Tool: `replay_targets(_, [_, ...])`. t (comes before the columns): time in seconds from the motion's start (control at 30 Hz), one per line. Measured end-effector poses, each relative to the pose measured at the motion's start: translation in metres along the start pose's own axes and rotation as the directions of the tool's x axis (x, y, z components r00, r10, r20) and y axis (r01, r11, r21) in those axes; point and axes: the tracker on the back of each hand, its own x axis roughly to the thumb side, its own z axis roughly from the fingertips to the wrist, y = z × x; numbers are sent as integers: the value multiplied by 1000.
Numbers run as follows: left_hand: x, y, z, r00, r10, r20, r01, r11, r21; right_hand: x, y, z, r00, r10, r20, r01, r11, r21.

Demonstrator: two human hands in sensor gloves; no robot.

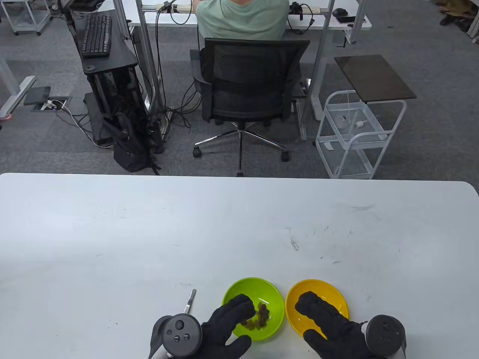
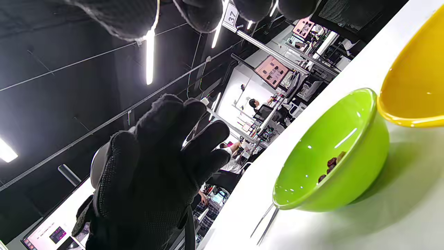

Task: Pick raisins with tweezers into bowl

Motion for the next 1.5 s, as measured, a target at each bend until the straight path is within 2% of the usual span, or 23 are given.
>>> replay_targets(0.27, [-1, 3, 0, 999, -32, -23, 32, 999, 21, 2, 1, 0, 1000, 5, -4, -5, 1000, 8])
replay_targets(0.63, [-21, 28, 3, 938, -245, -247, 274, 957, 91, 2, 0, 1, 1000, 16, -16, -16, 999, 32])
replay_targets(0.87, [-39, 47, 8, 796, -388, -464, 467, 882, 64, 0, 4, 0, 999, 21, -25, -20, 998, 63])
replay_targets(1.07, [-54, 51, 8, 731, -400, -553, 498, 866, 32, -3, 7, 0, 999, 26, -41, -23, 996, 85])
replay_targets(1.2, [-71, 49, 7, 610, -454, -649, 535, 840, -85, -2, 7, -1, 999, 27, -45, -23, 996, 85])
replay_targets(1.3, [-79, 46, 6, 530, -488, -694, 562, 814, -143, -3, 8, -1, 998, 30, -48, -26, 996, 90])
replay_targets(1.4, [-87, 42, 4, 442, -525, -727, 550, 799, -243, -4, 8, -1, 998, 31, -58, -25, 995, 100])
replay_targets(1.5, [-92, 38, 3, 401, -544, -737, 537, 791, -293, -4, 8, -1, 997, 34, -65, -27, 994, 105])
